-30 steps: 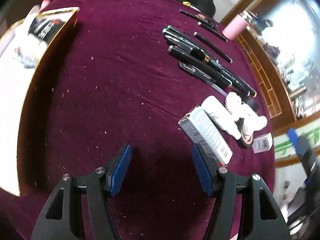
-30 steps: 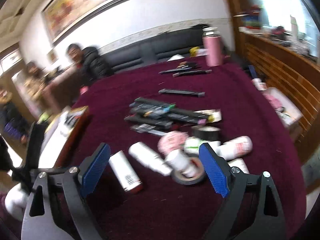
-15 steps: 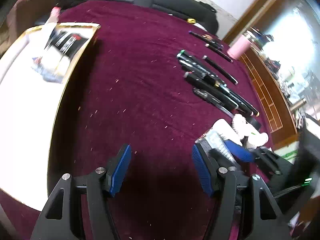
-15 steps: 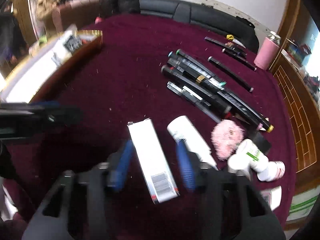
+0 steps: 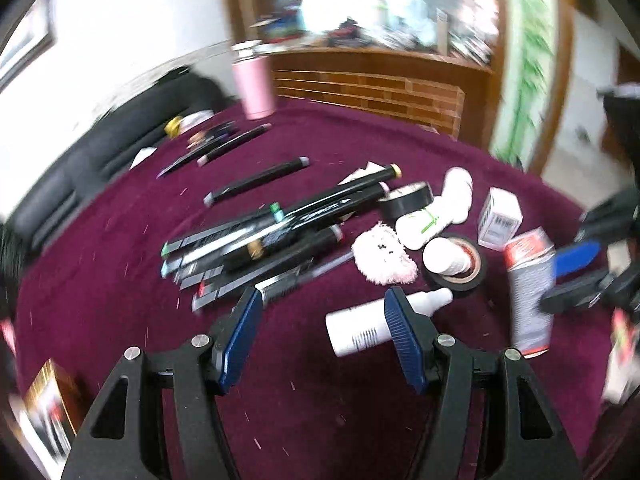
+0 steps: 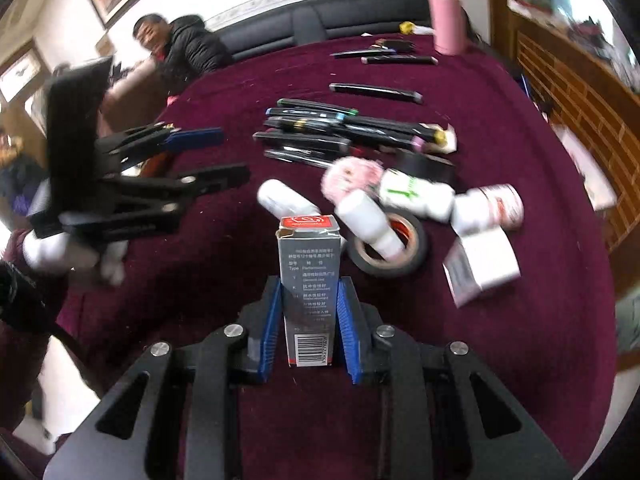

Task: Organize objects
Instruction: 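Grasp the grey medicine box with the right gripper, then grasp the white spray bottle with the left gripper while the right carries the grey box to the tray, then release both items in the tray and move grippers back to the table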

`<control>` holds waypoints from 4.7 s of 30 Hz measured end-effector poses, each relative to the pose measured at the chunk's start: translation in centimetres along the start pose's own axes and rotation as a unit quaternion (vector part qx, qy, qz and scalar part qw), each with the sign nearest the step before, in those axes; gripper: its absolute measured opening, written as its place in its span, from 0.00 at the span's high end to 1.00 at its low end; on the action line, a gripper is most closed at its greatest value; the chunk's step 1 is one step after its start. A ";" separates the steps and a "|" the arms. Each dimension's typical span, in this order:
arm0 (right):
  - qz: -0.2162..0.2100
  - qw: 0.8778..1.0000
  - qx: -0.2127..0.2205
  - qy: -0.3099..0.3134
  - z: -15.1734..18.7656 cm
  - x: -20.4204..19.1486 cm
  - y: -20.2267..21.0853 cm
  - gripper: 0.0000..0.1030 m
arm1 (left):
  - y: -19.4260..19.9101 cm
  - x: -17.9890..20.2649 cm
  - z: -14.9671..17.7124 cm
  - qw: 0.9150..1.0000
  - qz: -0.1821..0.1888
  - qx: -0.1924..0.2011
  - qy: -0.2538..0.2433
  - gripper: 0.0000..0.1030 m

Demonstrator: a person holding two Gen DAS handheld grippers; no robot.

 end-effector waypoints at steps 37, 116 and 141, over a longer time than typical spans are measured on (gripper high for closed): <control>-0.125 0.992 0.002 0.010 -2.7 -7.3 0.7 0.75 | 7.4 0.3 10.5 0.982 0.092 -0.129 0.099 0.75; -0.208 0.978 -0.008 -0.028 -16.9 -23.2 -10.7 0.47 | 10.0 -25.1 28.0 0.876 -0.036 0.022 0.480 0.40; -0.013 0.991 0.103 -0.081 -7.1 1.6 3.2 0.17 | 10.4 -7.6 8.7 0.948 0.067 0.053 0.306 0.40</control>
Point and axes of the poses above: each gripper's, at about its wrist camera, not at the fingertips, and y roughly against the way its jaws point, x to its right, z to its underside, the point moved 9 cm from there along -y, roughly the way its jaws point, and after that the axes turned 10 degrees about -x, right-handed, at the moved point
